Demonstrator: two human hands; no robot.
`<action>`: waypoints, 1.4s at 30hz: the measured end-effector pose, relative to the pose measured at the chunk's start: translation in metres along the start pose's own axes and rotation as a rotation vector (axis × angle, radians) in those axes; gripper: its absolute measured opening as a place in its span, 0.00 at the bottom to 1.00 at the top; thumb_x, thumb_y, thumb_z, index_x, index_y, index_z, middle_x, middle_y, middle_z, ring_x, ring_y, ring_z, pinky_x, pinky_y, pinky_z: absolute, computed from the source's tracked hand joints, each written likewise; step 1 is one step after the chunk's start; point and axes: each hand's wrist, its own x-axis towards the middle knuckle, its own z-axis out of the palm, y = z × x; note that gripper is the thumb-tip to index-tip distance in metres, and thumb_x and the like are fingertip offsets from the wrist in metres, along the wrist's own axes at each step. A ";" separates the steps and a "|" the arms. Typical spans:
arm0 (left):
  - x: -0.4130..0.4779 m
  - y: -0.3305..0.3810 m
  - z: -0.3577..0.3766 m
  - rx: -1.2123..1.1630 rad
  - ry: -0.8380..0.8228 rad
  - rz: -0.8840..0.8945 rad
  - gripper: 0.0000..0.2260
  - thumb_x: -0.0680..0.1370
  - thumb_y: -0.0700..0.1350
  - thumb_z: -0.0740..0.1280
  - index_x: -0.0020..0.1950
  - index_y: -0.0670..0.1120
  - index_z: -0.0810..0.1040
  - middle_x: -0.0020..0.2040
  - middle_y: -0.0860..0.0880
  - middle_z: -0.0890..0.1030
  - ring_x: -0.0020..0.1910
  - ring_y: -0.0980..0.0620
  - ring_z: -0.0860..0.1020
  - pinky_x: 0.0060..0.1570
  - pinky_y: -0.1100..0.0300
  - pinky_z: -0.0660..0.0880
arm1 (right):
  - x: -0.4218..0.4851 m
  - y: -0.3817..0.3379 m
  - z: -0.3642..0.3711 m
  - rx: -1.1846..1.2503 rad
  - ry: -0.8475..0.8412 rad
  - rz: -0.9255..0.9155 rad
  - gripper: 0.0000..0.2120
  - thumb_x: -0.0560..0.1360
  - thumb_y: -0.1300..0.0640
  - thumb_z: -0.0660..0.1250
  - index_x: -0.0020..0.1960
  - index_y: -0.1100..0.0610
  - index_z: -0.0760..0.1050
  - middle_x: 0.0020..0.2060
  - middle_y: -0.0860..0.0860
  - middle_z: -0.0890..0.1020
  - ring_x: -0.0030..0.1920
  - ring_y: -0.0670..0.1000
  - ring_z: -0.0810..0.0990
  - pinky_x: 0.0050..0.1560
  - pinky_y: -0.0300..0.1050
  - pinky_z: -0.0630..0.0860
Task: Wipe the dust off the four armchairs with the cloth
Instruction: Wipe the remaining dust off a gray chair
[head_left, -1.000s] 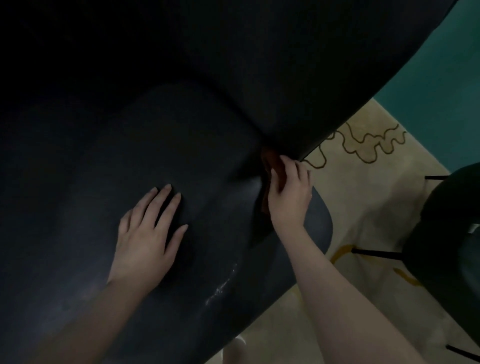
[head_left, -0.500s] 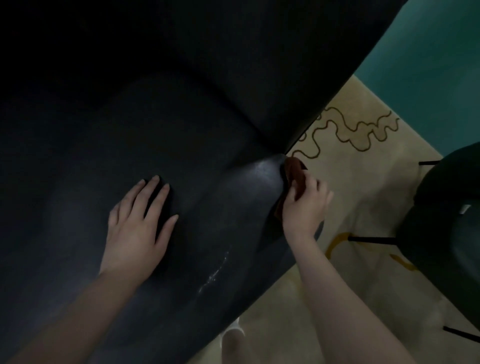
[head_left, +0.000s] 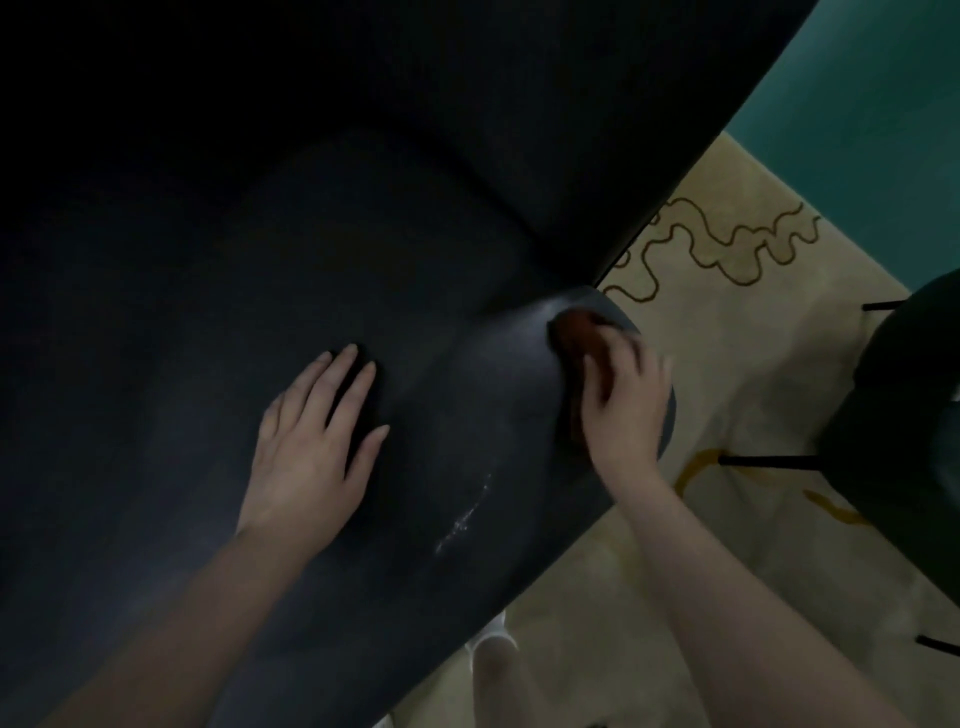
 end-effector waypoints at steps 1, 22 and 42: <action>-0.002 -0.001 0.000 -0.004 0.003 0.002 0.26 0.80 0.55 0.55 0.74 0.42 0.69 0.76 0.45 0.66 0.75 0.44 0.63 0.68 0.42 0.65 | 0.011 -0.005 0.002 -0.001 0.033 0.078 0.15 0.81 0.55 0.60 0.67 0.55 0.73 0.61 0.56 0.76 0.61 0.60 0.71 0.62 0.60 0.71; -0.054 -0.016 0.005 0.034 -0.068 0.066 0.26 0.80 0.55 0.55 0.75 0.44 0.67 0.77 0.46 0.64 0.76 0.46 0.60 0.70 0.44 0.63 | -0.077 -0.048 0.020 0.080 0.070 -0.055 0.14 0.79 0.57 0.63 0.64 0.55 0.75 0.63 0.55 0.75 0.62 0.59 0.70 0.57 0.61 0.73; -0.107 -0.012 0.011 0.022 -0.017 0.009 0.26 0.81 0.54 0.56 0.75 0.43 0.67 0.77 0.46 0.64 0.77 0.46 0.60 0.70 0.44 0.63 | -0.144 -0.056 0.035 0.052 0.037 -0.367 0.18 0.76 0.59 0.66 0.66 0.53 0.73 0.64 0.55 0.75 0.59 0.60 0.72 0.53 0.60 0.72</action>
